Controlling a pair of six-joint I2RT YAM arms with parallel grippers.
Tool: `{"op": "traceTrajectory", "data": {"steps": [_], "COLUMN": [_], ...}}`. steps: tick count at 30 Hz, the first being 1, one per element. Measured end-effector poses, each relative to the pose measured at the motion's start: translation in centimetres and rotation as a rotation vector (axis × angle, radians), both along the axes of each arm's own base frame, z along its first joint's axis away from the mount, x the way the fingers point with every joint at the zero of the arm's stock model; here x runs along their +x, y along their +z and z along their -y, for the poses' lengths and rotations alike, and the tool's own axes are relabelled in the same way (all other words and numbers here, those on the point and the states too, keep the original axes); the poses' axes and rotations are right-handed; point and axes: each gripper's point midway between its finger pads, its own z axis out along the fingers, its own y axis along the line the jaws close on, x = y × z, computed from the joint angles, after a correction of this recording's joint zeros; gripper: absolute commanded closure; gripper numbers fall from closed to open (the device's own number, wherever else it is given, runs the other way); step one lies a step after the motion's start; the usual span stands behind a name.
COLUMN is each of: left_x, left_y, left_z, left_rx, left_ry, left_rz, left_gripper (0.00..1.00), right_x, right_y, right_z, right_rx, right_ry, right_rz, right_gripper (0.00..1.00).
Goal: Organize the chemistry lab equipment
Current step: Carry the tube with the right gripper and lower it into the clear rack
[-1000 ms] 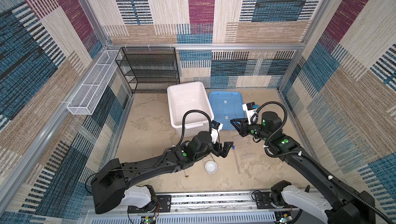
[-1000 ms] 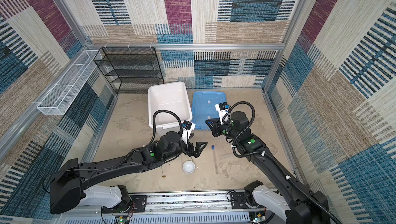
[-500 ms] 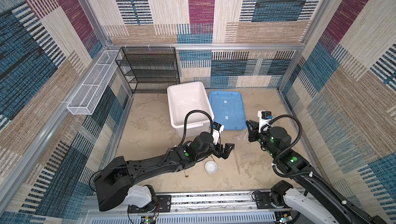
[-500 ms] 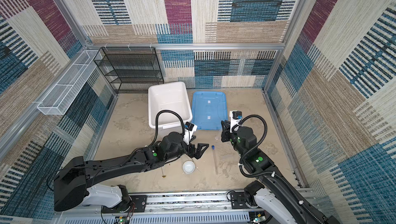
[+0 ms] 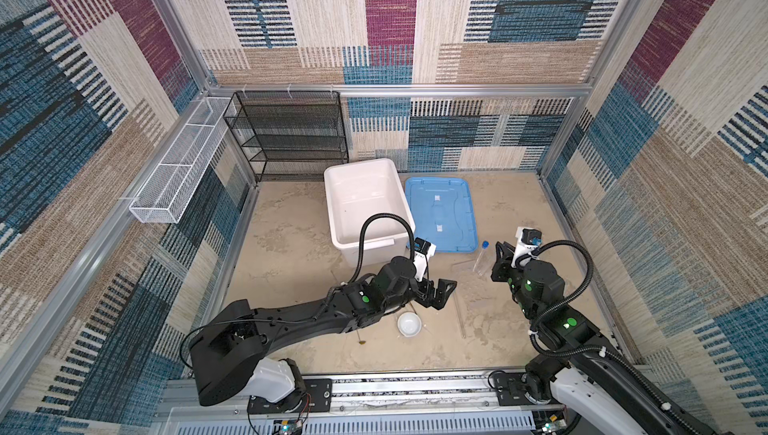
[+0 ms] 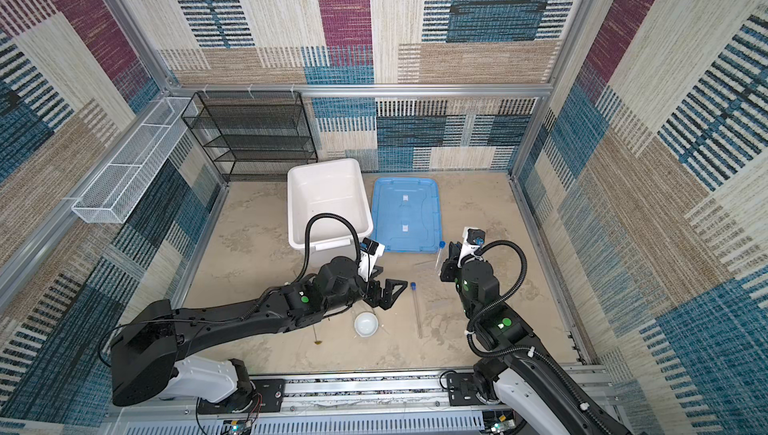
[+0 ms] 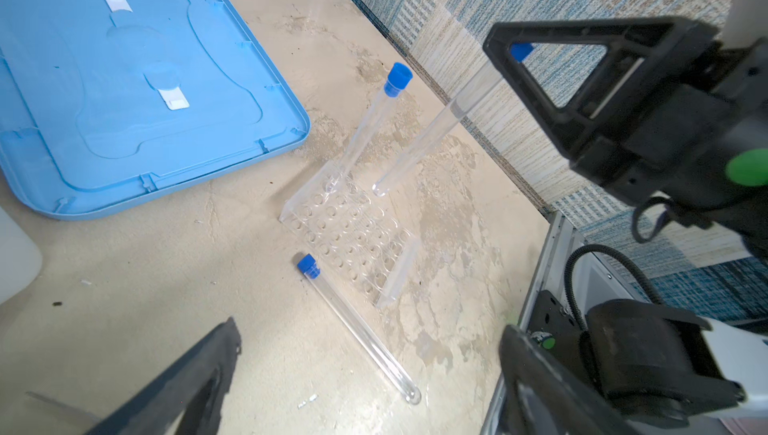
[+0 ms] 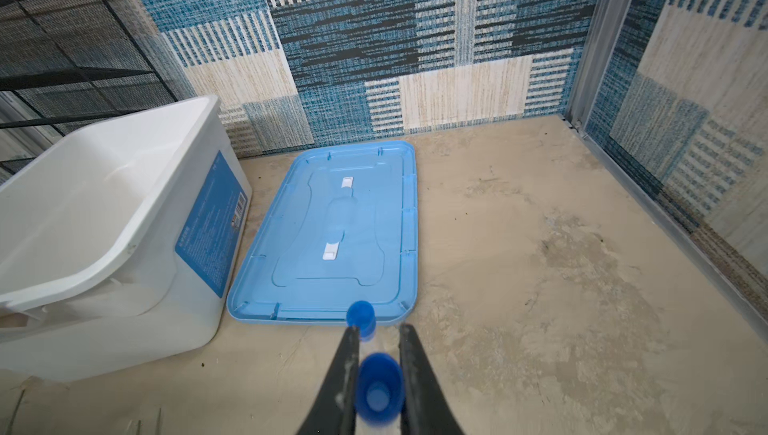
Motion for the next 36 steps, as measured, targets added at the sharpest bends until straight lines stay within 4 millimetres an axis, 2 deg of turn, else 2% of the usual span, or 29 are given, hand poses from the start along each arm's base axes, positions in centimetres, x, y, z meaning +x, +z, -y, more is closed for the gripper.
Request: {"op": "traceTrajectory", "data": {"steps": [7, 19, 36], "left_x": [0.1, 0.2, 0.4], "left_y": [-0.4, -1.3, -1.4], "left_z": [0.1, 0.4, 0.8], "left_rx": [0.001, 0.013, 0.014], "left_ry": [0.003, 0.001, 0.000], "left_rz": [-0.008, -0.017, -0.017], "left_gripper": [0.01, 0.01, 0.01], "right_x": [-0.2, 0.4, 1.6], "right_y": [-1.7, -2.4, -3.8], "right_z": [0.7, 0.3, -0.4], "right_rx": [-0.015, -0.012, -0.051], "right_ry": [-0.034, -0.031, -0.015], "right_rz": [-0.012, 0.003, -0.015], "right_gripper": [0.84, 0.84, 0.82]}}
